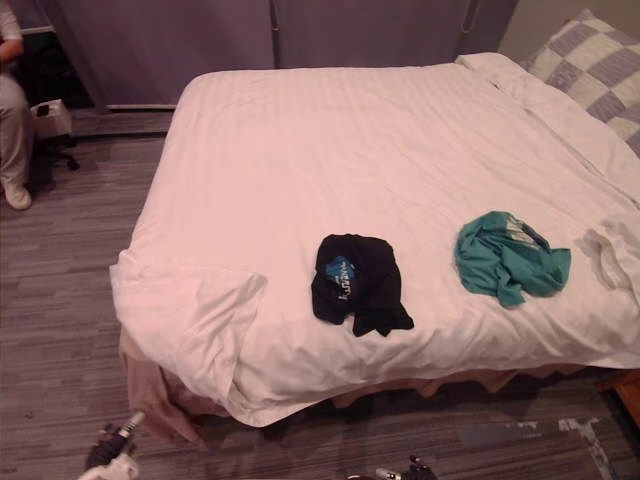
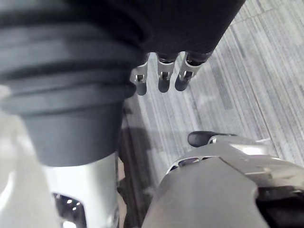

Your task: Tidy the bed and pick cloth on bed and put in laundry

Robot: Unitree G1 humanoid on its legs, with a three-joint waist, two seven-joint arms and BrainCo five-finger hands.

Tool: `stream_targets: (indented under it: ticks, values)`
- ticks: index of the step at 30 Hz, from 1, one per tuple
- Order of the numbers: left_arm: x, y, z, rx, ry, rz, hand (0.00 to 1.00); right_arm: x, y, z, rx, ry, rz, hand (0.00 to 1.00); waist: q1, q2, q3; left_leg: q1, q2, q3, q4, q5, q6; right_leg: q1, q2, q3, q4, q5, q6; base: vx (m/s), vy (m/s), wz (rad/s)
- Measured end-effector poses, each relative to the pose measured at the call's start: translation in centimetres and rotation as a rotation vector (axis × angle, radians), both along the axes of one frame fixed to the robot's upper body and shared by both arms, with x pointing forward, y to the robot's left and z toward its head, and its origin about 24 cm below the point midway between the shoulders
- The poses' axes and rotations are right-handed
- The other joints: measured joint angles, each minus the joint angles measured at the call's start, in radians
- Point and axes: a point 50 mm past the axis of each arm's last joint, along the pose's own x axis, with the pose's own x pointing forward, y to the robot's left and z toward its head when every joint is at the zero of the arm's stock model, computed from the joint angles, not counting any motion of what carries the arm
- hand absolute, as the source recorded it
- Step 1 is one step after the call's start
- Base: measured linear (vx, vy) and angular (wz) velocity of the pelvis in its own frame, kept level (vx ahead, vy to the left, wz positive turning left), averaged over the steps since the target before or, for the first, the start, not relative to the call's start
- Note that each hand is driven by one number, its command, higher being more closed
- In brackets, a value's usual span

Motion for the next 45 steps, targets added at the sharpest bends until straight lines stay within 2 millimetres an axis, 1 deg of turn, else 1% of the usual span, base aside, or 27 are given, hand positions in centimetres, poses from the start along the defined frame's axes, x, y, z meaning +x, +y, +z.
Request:
stream_targets:
  ticks: [4, 5, 6, 8, 9, 10, 12, 16, 18, 19, 22, 24, 25, 26, 27, 30, 32, 34, 35, 37, 39, 40, 41, 42, 43, 44, 45]
  values:
    - [2.7, -0.8, 2.3, 0.113, -0.046, -0.132, 0.0, -0.1, -0.1, 0.0, -0.003, 0.001, -0.002, 0.0, -0.001, 0.014, -0.002, 0.0, -0.009, -0.007, -0.006, 0.004, 0.006, 0.006, -0.006, -0.001, -0.01, 0.005, 0.009, -0.06, 0.02, 0.03]
    - [3.8, -1.6, 2.7, 0.13, -0.052, -0.2, 0.0, -0.1, -0.1, 0.0, -0.006, 0.002, -0.003, 0.0, -0.003, 0.023, 0.002, 0.0, -0.01, -0.007, -0.007, 0.005, 0.007, 0.006, -0.008, -0.001, -0.01, 0.006, 0.01, -0.05, 0.01, -0.01]
    - [4.2, -2.0, 2.7, 0.13, -0.057, -0.228, 0.0, -0.1, -0.2, 0.0, -0.006, 0.001, -0.003, 0.0, -0.005, 0.025, 0.003, 0.0, -0.011, -0.007, -0.007, 0.005, 0.007, 0.005, -0.008, 0.0, -0.01, 0.007, 0.01, -0.04, 0.013, -0.04]
    - [5.9, -3.9, 3.0, 0.125, -0.071, -0.366, 0.0, -0.1, -0.2, 0.0, -0.007, 0.003, -0.003, 0.0, -0.011, 0.027, 0.005, 0.0, -0.01, 0.0, -0.007, 0.005, 0.007, 0.001, -0.007, 0.009, -0.013, 0.01, 0.01, -0.02, 0.01, -0.09]
    - [6.3, -4.4, 2.9, 0.122, -0.066, -0.398, 0.0, -0.1, -0.2, 0.0, -0.007, 0.003, -0.003, 0.0, -0.011, 0.026, 0.005, 0.0, -0.009, 0.004, -0.007, 0.004, 0.007, -0.001, -0.005, 0.014, -0.014, 0.012, 0.01, 0.0, 0.007, -0.15]
    - [7.2, -5.6, 2.7, 0.109, -0.048, -0.476, 0.0, -0.1, -0.2, 0.0, -0.009, -0.001, -0.003, 0.0, -0.018, 0.024, 0.007, -0.002, -0.009, 0.009, -0.007, 0.004, 0.006, -0.001, -0.003, 0.019, -0.026, 0.019, 0.01, 0.01, 0.002, -0.12]
    - [8.1, -7.2, 2.1, 0.099, -0.002, -0.561, 0.0, 0.1, -0.2, 0.1, -0.013, -0.012, -0.001, 0.0, -0.039, 0.021, 0.011, -0.009, -0.008, 0.018, -0.007, 0.004, 0.006, -0.007, 0.0, 0.027, -0.035, 0.025, 0.009, 0.02, -0.003, -0.11]
    - [9.3, -9.1, 0.4, 0.077, 0.116, -0.641, 0.0, 0.4, -0.3, 0.2, -0.022, -0.038, 0.004, 0.0, -0.056, 0.028, 0.024, -0.017, -0.003, 0.066, -0.001, 0.001, 0.003, -0.032, 0.009, 0.072, -0.045, 0.042, 0.005, 0.04, 0.002, -0.34]
    - [10.4, -9.6, -0.1, 0.097, 0.18, -0.635, 0.0, 1.4, -0.4, 0.6, -0.036, -0.084, 0.019, 0.0, -0.071, 0.036, 0.056, -0.021, 0.001, 0.088, -0.001, 0.001, 0.003, -0.049, 0.014, 0.095, -0.044, 0.053, 0.0, -0.01, -0.013, -0.3]
    - [10.7, -9.6, -0.1, 0.111, 0.191, -0.625, 1.0, 1.7, -0.4, 0.7, -0.04, -0.093, 0.028, 0.0, -0.075, 0.039, 0.061, -0.031, 0.003, 0.092, -0.001, 0.002, 0.003, -0.061, 0.016, 0.099, -0.043, 0.055, -0.002, -0.03, -0.021, -0.2]
    - [13.1, -8.9, 2.0, 0.202, 0.172, -0.579, 1.0, 4.0, -0.6, 1.3, -0.061, -0.149, 0.067, 0.0, -0.083, 0.044, 0.13, -0.067, 0.01, 0.118, 0.0, 0.014, 0.004, -0.126, 0.022, 0.126, -0.015, 0.065, -0.009, -0.08, -0.016, -0.2]
    - [15.4, -7.8, 4.8, 0.302, 0.138, -0.509, 1.0, 6.4, -0.7, 2.3, -0.072, -0.234, 0.056, 0.0, -0.084, 0.048, 0.18, -0.133, 0.012, 0.122, 0.0, 0.036, 0.011, -0.204, 0.023, 0.146, 0.013, 0.075, -0.012, -0.13, -0.017, -0.04]
    - [15.8, -7.3, 5.6, 0.333, 0.14, -0.484, 1.0, 7.1, -0.7, 2.5, -0.071, -0.254, 0.052, 0.0, -0.084, 0.046, 0.195, -0.143, 0.015, 0.127, 0.0, 0.04, 0.012, -0.217, 0.026, 0.15, 0.013, 0.082, -0.014, -0.1, -0.021, -0.13]
    - [16.4, -6.2, 6.4, 0.379, 0.161, -0.446, 1.0, 8.0, -0.5, 2.8, -0.074, -0.278, 0.063, 0.0, -0.084, 0.041, 0.223, -0.142, 0.018, 0.141, 0.0, 0.043, 0.012, -0.222, 0.03, 0.154, 0.013, 0.087, -0.016, -0.1, -0.023, -0.26]
    - [16.6, -5.3, 6.9, 0.426, 0.2, -0.416, 1.0, 8.4, -0.4, 3.1, -0.071, -0.298, 0.065, 0.0, -0.084, 0.036, 0.231, -0.142, 0.021, 0.153, 0.0, 0.044, 0.011, -0.23, 0.033, 0.164, 0.013, 0.09, -0.017, -0.07, -0.019, -0.34]
    - [16.6, -4.0, 7.3, 0.554, 0.321, -0.423, 1.0, 8.8, -1.2, 3.6, -0.065, -0.326, 0.026, 0.0, -0.088, 0.036, 0.234, -0.141, 0.022, 0.183, -0.001, 0.043, 0.011, -0.248, 0.034, 0.19, 0.014, 0.092, -0.016, -0.02, -0.009, -0.28]
    - [16.0, -3.1, 6.9, 0.572, 0.381, -0.426, 1.0, 9.0, -2.4, 4.2, -0.078, -0.356, -0.015, 0.0, -0.096, 0.037, 0.234, -0.136, 0.025, 0.194, 0.0, 0.04, 0.008, -0.247, 0.035, 0.197, 0.015, 0.092, -0.015, 0.02, -0.005, -0.15]
    - [15.0, -2.0, 6.0, 0.546, 0.432, -0.404, 1.0, 9.5, -4.8, 5.9, -0.117, -0.445, -0.086, 0.0, -0.101, 0.037, 0.233, -0.122, 0.026, 0.201, 0.0, 0.039, 0.008, -0.24, 0.036, 0.203, 0.017, 0.091, -0.014, 0.03, -0.002, -0.12]
    - [14.7, -1.8, 5.7, 0.535, 0.442, -0.396, 1.0, 9.7, -5.4, 6.3, -0.127, -0.467, -0.104, 0.0, -0.102, 0.037, 0.233, -0.118, 0.027, 0.201, 0.0, 0.039, 0.008, -0.236, 0.037, 0.203, 0.018, 0.091, -0.014, 0.03, -0.006, -0.05]
    - [13.4, -1.6, 4.1, 0.502, 0.479, -0.382, 1.0, 10.0, -7.1, 7.8, -0.155, -0.537, -0.163, 0.0, -0.103, 0.037, 0.229, -0.09, 0.031, 0.198, 0.0, 0.038, 0.007, -0.206, 0.04, 0.2, 0.017, 0.088, -0.01, 0.02, -0.01, 0.01]
    - [10.2, -1.1, 1.1, 0.435, 0.558, -0.355, 1.0, 10.3, -8.5, 9.7, -0.216, -0.606, -0.162, 0.0, -0.103, 0.04, 0.193, -0.064, 0.034, 0.192, -0.001, 0.032, -0.002, -0.175, 0.048, 0.19, 0.016, 0.078, -0.005, 0.04, -0.023, 0.01]
    - [9.3, -1.0, 0.3, 0.413, 0.579, -0.344, 1.0, 10.3, -8.8, 10.2, -0.227, -0.624, -0.169, 0.0, -0.103, 0.039, 0.178, -0.063, 0.034, 0.19, -0.001, 0.032, -0.002, -0.174, 0.048, 0.185, 0.016, 0.074, -0.004, 0.05, -0.03, 0.11]
    - [6.8, -0.6, -1.5, 0.348, 0.628, -0.303, 1.0, 10.2, -9.7, 11.2, -0.256, -0.655, -0.196, 0.0, -0.103, 0.042, 0.139, -0.065, 0.034, 0.173, -0.001, 0.031, -0.002, -0.17, 0.048, 0.174, 0.016, 0.067, -0.001, 0.06, -0.037, 0.25]
    - [4.4, -0.2, -3.1, 0.283, 0.675, -0.251, 1.0, 10.4, -10.6, 11.9, -0.29, -0.668, -0.202, 0.0, -0.103, 0.04, 0.126, -0.052, 0.034, 0.161, -0.001, 0.031, -0.002, -0.148, 0.047, 0.161, 0.015, 0.061, -0.002, 0.06, -0.035, 0.32]
    - [3.1, 0.1, -3.8, 0.25, 0.7, -0.217, 0.0, 10.5, -11.0, 12.4, -0.309, -0.672, -0.201, 0.0, -0.103, 0.04, 0.121, -0.045, 0.034, 0.149, -0.001, 0.03, -0.004, -0.135, 0.046, 0.151, 0.014, 0.058, -0.001, 0.05, -0.016, 0.49]
    - [-0.2, 0.7, -5.3, 0.179, 0.757, -0.133, 0.0, 10.5, -11.8, 13.4, -0.35, -0.692, -0.213, 0.0, -0.101, 0.039, 0.091, -0.044, 0.034, 0.122, -0.001, 0.027, -0.007, -0.114, 0.044, 0.126, 0.006, 0.053, 0.0, 0.02, -0.002, 0.47]
    - [-1.9, 1.0, -5.8, 0.144, 0.78, -0.087, 0.0, 10.8, -12.1, 14.1, -0.369, -0.709, -0.209, 0.0, -0.098, 0.035, 0.073, -0.044, 0.034, 0.112, -0.001, 0.026, -0.007, -0.107, 0.043, 0.119, 0.002, 0.052, 0.0, 0.02, 0.001, 0.43]
